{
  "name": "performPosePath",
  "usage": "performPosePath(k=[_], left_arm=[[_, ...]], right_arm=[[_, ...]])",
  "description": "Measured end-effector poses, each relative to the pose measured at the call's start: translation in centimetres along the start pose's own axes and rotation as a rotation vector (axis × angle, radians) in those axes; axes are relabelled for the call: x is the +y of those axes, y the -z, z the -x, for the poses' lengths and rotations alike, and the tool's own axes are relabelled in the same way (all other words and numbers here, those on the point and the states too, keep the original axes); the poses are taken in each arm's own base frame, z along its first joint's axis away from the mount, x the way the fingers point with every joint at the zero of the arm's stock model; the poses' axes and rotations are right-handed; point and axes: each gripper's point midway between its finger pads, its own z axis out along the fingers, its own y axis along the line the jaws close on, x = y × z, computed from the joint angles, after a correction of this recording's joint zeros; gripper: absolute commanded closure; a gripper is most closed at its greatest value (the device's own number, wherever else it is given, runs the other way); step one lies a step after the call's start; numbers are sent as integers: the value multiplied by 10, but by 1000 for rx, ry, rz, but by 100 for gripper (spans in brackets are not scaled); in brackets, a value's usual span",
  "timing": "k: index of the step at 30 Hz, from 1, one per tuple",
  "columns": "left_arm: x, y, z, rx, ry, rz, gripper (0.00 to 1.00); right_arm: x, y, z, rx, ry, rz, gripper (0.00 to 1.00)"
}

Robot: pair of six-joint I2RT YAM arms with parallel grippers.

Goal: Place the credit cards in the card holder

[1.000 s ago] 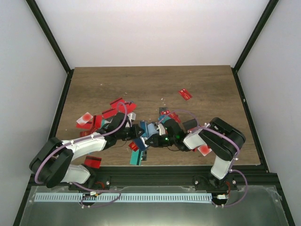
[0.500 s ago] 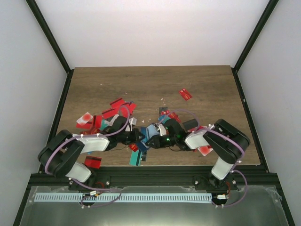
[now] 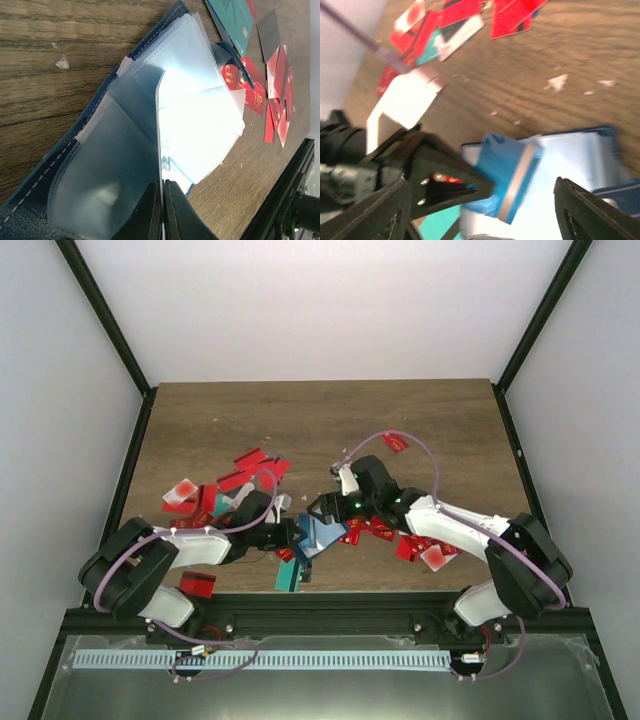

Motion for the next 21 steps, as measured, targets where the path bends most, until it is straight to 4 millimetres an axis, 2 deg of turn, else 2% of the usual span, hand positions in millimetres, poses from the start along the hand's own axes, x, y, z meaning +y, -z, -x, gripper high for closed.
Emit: performPosePath(k=[2, 4, 10, 14, 21], left_arm=[[0, 1, 0, 1, -12, 0, 96], [0, 1, -1, 3, -21, 3, 96], [0, 3, -2, 8, -42, 8, 96], [0, 4, -3, 11, -53, 11, 96], [2, 5, -5, 18, -80, 17, 96]], right_arm=[[-11, 2, 10, -20, 18, -84, 16], [-26, 1, 11, -12, 31, -164, 15], [-69, -13, -14, 102, 39, -327, 16], [-80, -19, -27, 154, 47, -353, 22], [-89, -22, -29, 159, 49, -382, 27]])
